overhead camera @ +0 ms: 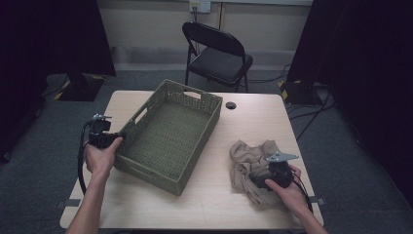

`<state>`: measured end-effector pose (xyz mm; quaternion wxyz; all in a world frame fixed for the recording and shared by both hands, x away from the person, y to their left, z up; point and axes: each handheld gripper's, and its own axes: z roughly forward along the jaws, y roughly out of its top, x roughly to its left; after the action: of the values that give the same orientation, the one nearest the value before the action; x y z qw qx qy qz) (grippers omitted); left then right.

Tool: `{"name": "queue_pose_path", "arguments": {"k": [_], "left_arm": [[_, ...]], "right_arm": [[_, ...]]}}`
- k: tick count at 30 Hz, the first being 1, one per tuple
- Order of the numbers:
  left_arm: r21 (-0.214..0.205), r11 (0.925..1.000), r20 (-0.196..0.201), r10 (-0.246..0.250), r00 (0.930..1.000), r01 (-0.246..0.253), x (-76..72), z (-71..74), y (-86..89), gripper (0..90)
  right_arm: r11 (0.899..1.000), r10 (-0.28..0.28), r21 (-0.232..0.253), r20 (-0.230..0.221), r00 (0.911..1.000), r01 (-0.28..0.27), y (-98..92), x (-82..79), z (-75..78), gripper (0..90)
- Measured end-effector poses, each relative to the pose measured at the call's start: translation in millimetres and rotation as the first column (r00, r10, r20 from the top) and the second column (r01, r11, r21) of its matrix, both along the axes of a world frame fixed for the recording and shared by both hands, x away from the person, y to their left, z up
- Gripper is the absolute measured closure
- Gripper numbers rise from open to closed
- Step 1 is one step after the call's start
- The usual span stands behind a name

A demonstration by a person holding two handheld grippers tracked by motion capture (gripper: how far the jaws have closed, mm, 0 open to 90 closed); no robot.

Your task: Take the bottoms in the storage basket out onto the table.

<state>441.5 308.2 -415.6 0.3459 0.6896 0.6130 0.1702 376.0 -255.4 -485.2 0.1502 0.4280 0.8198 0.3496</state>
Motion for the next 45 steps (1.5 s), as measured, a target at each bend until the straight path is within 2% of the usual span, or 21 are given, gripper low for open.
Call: {"name": "queue_pose_path", "arguments": {"k": [2, 7, 9, 11, 13, 15, 16, 17, 19, 20, 22, 24, 28, 30, 32, 33, 35, 37, 39, 40, 45], "left_arm": [[-0.009, 0.9999, -0.002, 0.008, 1.0000, -0.008, -0.4, -0.1, 1.0, 81.9], [-0.035, 0.9991, 0.019, -0.024, 0.9995, 0.025, -1.0, -1.0, 4.8, 78.3], [-0.040, 0.9986, 0.045, -0.033, 0.9984, 0.035, -2.9, 2.2, 8.4, 71.1], [-0.057, 0.9974, 0.073, -0.038, 0.9966, 0.043, -4.4, 6.6, 10.1, 69.5], [-0.047, 0.9982, 0.108, -0.031, 0.9937, 0.036, -7.5, 13.1, 8.6, 66.7], [-0.035, 0.9971, 0.123, -0.064, 0.9903, 0.068, -8.4, 20.1, 3.7, 64.9], [0.027, 0.9970, 0.129, -0.076, 0.9888, 0.073, -8.9, 26.8, -4.1, 63.2], [0.027, 0.9970, 0.129, -0.076, 0.9888, 0.073, -8.9, 26.8, -4.1, 61.4], [0.087, 0.9933, 0.132, -0.088, 0.9873, 0.077, -9.2, 29.9, -10.7, 60.9], [0.075, 0.9937, 0.153, -0.094, 0.9838, 0.083, -10.0, 30.9, -12.1, 61.0], [0.000, 0.9921, 0.173, -0.124, 0.9772, 0.126, -9.8, 32.6, -14.7, 62.5], [0.029, 0.9840, 0.174, -0.178, 0.9684, 0.176, -9.3, 35.8, -22.7, 62.4], [0.041, 0.9616, 0.176, -0.274, 0.9454, 0.271, -8.0, 42.5, -43.2, 62.6], [0.025, 0.9455, 0.183, -0.324, 0.9283, 0.325, -7.4, 44.6, -55.0, 62.6], [0.048, 0.9263, 0.195, -0.376, 0.9060, 0.374, -7.4, 45.5, -68.2, 62.5], [0.039, 0.9159, 0.194, -0.399, 0.8962, 0.399, -6.9, 45.2, -74.8, 62.9], [0.015, 0.8997, 0.192, -0.431, 0.8818, 0.436, -5.7, 43.2, -87.1, 63.7], [-0.026, 0.8844, 0.189, -0.453, 0.8710, 0.466, -3.5, 40.2, -98.4, 64.0], [-0.025, 0.8720, 0.181, -0.477, 0.8601, 0.489, -1.7, 37.6, -110.2, 63.1], [-0.029, 0.8704, 0.175, -0.480, 0.8597, 0.492, -0.6, 35.8, -116.1, 62.3], [-0.034, 0.8343, 0.153, -0.540, 0.8279, 0.550, 3.9, 29.2, -144.8, 61.6]], "right_arm": [[1.000, 0.001, 0.000, 0.000, 1.0000, -0.001, 0.0, 0.1, 0.0, 13.1], [1.000, 0.001, -0.001, 0.000, 1.0000, -0.001, 0.1, 0.3, 0.0, 13.1], [1.000, 0.002, -0.001, 0.001, 1.0000, -0.002, 0.1, 0.5, -0.1, 13.1], [1.000, 0.001, -0.001, 0.000, 1.0000, -0.001, 0.3, 0.7, -0.1, 13.1], [1.000, 0.001, -0.001, 0.000, 1.0000, -0.001, 0.4, 0.9, -0.2, 13.0], [1.000, 0.000, -0.002, 0.000, 1.0000, 0.000, 0.6, 1.0, -0.2, 13.0], [1.000, 0.000, -0.003, 0.000, 1.0000, 0.000, 0.7, 1.0, -0.2, 13.0], [1.000, 0.000, -0.003, 0.000, 1.0000, 0.000, 0.7, 1.0, -0.2, 13.0], [1.000, -0.001, -0.003, 0.000, 1.0000, 0.001, 0.8, 0.9, -0.2, 13.0], [1.000, 0.000, -0.002, 0.000, 1.0000, 0.000, 0.7, 1.0, -0.2, 13.0], [1.000, 0.000, -0.002, 0.000, 1.0000, 0.000, 0.7, 1.0, -0.2, 13.0], [1.000, 0.001, -0.002, 0.000, 1.0000, -0.001, 0.6, 1.1, -0.2, 13.0], [1.000, 0.002, -0.003, 0.000, 1.0000, -0.002, 0.6, 1.1, -0.2, 13.0], [1.000, 0.001, -0.003, 0.000, 1.0000, -0.001, 0.8, 1.0, -0.2, 13.0], [1.000, 0.002, -0.004, 0.000, 1.0000, -0.002, 0.8, 1.0, -0.2, 13.0], [1.000, 0.003, -0.002, 0.001, 1.0000, -0.003, 0.7, 1.1, -0.3, 13.0], [1.000, 0.002, -0.003, 0.000, 1.0000, -0.002, 0.7, 1.1, -0.2, 13.0], [1.000, 0.002, -0.003, 0.001, 1.0000, -0.002, 0.7, 1.1, -0.2, 13.0], [1.000, 0.003, -0.003, 0.001, 1.0000, -0.003, 0.7, 1.1, -0.2, 13.0], [1.000, 0.003, -0.003, 0.001, 1.0000, -0.003, 0.7, 1.0, -0.2, 13.0], [1.000, 0.003, -0.004, 0.001, 1.0000, -0.003, 0.6, 1.0, -0.2, 13.0]]}}
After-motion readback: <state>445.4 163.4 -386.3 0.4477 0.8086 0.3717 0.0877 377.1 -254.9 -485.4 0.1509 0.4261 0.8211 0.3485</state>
